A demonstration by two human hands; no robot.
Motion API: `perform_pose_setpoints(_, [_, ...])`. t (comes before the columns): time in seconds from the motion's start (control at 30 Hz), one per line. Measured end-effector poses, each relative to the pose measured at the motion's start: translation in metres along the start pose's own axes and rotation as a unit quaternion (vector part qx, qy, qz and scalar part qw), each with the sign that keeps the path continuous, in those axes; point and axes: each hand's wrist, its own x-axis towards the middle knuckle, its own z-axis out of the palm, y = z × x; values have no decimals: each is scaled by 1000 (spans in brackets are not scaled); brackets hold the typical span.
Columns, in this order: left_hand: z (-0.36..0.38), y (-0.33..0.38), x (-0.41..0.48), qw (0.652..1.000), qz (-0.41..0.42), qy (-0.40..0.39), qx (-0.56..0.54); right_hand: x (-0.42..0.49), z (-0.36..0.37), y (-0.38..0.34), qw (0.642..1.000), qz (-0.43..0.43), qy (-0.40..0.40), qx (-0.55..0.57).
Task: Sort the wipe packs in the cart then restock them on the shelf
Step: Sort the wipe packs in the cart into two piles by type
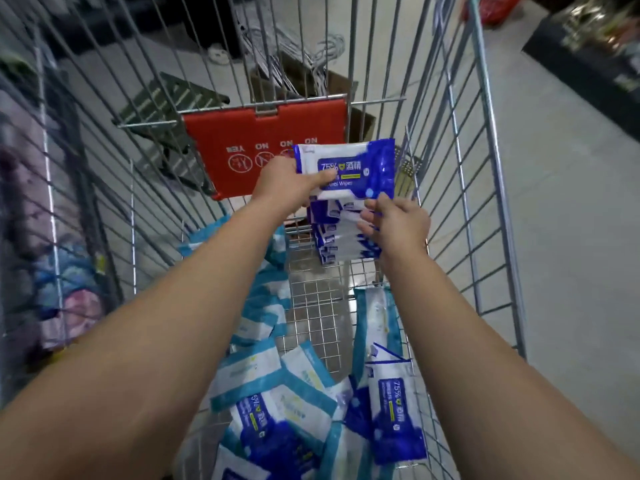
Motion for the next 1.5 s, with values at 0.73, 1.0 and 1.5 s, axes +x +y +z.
perform_pose_setpoints(0.73, [10, -195, -165, 824, -78, -388, 405, -126, -76, 170, 639, 6, -437, -633])
perform_pose_setpoints(1.0, [0, -255, -220, 850, -87, -338, 395, -155, -81, 222, 653, 20, -342, -675])
perform_pose_setpoints(1.5, [-21, -239, -205, 952, -218, -204, 67, -145, -110, 220, 671, 134, -416, -599])
